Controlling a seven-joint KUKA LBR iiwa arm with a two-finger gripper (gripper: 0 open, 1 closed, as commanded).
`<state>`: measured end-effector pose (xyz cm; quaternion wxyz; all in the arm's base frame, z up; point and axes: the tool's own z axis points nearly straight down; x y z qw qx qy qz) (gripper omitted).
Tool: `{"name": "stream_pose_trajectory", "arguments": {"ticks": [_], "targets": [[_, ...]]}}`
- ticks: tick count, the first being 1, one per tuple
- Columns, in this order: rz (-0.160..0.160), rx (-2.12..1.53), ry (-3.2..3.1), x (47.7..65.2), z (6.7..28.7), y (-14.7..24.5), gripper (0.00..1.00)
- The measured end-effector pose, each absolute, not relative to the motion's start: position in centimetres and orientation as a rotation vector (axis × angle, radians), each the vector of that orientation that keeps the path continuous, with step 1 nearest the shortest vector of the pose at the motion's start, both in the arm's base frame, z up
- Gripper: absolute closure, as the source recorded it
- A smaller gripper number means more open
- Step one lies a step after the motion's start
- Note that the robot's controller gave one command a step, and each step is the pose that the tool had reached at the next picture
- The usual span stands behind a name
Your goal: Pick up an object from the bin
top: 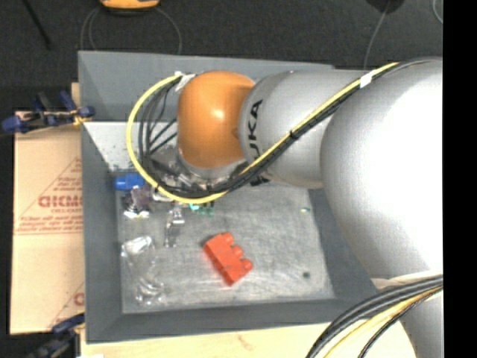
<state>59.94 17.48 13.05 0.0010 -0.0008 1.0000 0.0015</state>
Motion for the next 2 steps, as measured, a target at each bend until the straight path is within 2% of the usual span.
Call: {"name": "stream_pose_trajectory", "arguments": {"ticks": [1, 2], "targets": [[0.013, 0.279, 3.117, 62.8, 8.6, 15.5, 0.00], [-0.024, -0.683, 3.067, 65.9, 8.0, 13.9, 0.00]]}}
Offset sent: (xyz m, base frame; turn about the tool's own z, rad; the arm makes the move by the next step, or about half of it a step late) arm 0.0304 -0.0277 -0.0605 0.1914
